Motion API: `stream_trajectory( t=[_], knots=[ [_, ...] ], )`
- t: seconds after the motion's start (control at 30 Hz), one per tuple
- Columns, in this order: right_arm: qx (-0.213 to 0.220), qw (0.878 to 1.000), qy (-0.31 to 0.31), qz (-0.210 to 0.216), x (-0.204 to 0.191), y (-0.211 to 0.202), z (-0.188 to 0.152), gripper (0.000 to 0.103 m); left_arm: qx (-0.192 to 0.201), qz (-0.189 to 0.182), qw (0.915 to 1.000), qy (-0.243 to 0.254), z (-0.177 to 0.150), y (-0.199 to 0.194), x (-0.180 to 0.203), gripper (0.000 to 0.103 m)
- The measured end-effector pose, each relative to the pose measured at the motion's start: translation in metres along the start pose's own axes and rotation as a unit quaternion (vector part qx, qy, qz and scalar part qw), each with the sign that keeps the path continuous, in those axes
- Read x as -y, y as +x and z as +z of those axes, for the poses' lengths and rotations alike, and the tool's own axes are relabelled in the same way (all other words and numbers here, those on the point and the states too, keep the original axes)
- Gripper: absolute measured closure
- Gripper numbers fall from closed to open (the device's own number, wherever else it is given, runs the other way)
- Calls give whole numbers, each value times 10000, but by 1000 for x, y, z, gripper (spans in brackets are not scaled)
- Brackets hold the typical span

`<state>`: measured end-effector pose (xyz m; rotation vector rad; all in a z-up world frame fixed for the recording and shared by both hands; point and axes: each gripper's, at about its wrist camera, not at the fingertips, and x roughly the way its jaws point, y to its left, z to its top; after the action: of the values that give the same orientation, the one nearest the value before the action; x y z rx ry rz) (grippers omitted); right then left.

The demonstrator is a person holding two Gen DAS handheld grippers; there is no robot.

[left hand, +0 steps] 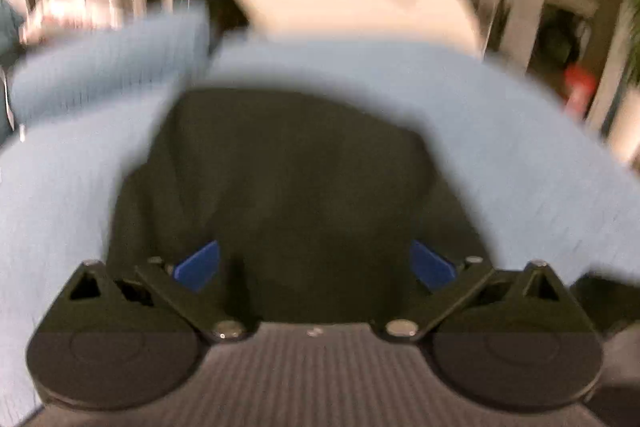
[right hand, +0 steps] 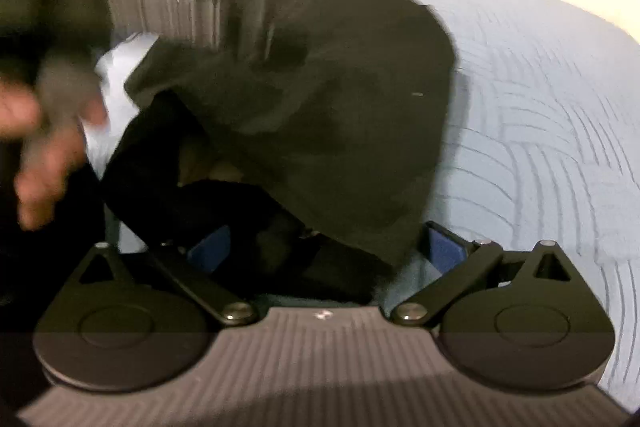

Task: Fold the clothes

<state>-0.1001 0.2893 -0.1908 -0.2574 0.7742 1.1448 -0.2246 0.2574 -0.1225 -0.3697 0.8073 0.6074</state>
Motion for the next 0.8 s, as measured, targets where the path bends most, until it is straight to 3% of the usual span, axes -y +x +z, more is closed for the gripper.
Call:
stream_trajectory(
  t=[0.07,0.17,0.23,0.3,0.4,0.5,0.63,0.73,0.8],
  knots=[
    [233,9990,372,-50,16,-11,2,0,27,-122,9996,-251,6,-1,-6,0],
    [713,9917,1066,-93,49,-31,9,0,-34,-162,9994,-308,8,-5,-7,0],
    [812,9873,1364,-27,65,-41,15,0,30,-176,9995,-241,12,-15,-5,0],
    [853,9829,1626,104,82,-43,25,0,265,-209,9994,85,16,-33,-3,0],
    [917,9695,2148,737,102,-25,45,0,639,-365,9949,684,22,-50,-6,0],
    [862,9525,2567,1394,113,5,66,0,1024,-549,9851,1270,28,-66,-18,0],
    [404,9506,2566,1700,122,58,100,0,1532,-668,9709,1715,25,-77,-35,0],
    [103,9439,2628,1999,125,91,113,0,1853,-842,9565,2092,25,-83,-40,0],
    [48,9432,2490,2200,120,104,123,0,2095,-897,9380,2612,27,-89,-32,0]
  ],
)
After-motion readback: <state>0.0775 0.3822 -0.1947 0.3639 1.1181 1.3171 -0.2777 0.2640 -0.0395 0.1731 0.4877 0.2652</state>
